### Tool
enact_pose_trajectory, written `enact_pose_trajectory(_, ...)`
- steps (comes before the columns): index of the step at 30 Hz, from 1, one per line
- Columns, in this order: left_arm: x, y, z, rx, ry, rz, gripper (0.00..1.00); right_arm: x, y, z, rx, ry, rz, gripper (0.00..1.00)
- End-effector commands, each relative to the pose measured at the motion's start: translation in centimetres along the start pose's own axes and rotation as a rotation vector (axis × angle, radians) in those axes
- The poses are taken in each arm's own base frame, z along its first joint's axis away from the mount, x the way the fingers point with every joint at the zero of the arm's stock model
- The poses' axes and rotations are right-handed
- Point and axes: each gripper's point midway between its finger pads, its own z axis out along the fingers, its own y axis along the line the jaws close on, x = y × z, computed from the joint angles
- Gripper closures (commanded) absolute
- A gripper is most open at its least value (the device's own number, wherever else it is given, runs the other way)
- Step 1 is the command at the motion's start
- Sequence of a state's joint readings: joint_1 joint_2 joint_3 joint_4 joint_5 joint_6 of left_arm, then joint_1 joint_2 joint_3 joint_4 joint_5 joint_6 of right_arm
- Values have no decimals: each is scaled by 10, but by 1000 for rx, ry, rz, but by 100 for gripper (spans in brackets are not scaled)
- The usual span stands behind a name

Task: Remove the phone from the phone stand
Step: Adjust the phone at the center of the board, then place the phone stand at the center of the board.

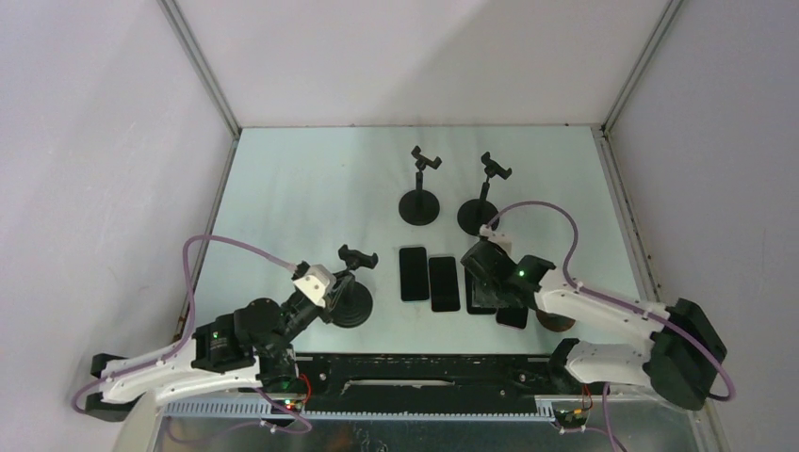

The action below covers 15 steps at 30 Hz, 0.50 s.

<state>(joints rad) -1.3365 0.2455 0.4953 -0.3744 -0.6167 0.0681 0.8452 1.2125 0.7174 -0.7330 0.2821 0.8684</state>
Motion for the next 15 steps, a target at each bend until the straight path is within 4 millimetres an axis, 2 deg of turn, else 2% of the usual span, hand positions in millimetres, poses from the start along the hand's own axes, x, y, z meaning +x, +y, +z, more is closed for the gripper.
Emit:
enact_pose_trajectory(1, -43, 20, 5, -80, -149, -109, 100, -27, 69, -44, -309, -135, -126, 64)
enact_pose_trajectory(4, -53, 31, 16, -114, -173, -121, 100, -26, 92, -63, -388, -169, -184, 63)
enact_pose_trajectory(6, -63, 44, 25, -145, -204, -136, 100, -21, 100, -68, -401, -173, -216, 63)
enact_pose_trajectory(7, -64, 55, 29, -173, -210, -136, 100, -15, 103, -68, -403, -166, -235, 62)
enact_pose_trajectory(8, -71, 61, 36, -190, -239, -146, 100, -13, 104, -66, -393, -164, -241, 62)
enact_pose_trajectory(9, -78, 75, 40, -228, -278, -147, 100, -7, 106, -67, -393, -158, -260, 61)
enact_pose_trajectory(10, -75, 80, 50, -245, -265, -147, 100, -4, 107, -64, -380, -155, -266, 61)
enact_pose_trajectory(11, -84, 94, 51, -282, -319, -147, 100, 2, 108, -63, -378, -150, -283, 60)
enact_pose_trajectory(12, -80, 99, 61, -294, -310, -143, 100, 4, 108, -60, -362, -149, -289, 60)
enact_pose_trajectory(13, -92, 111, 62, -322, -379, -135, 100, 8, 109, -60, -359, -149, -303, 59)
enact_pose_trajectory(14, -86, 116, 72, -334, -370, -128, 100, 12, 110, -57, -351, -143, -312, 59)
enact_pose_trajectory(15, -98, 126, 70, -366, -445, -108, 100, 15, 111, -57, -348, -144, -324, 59)
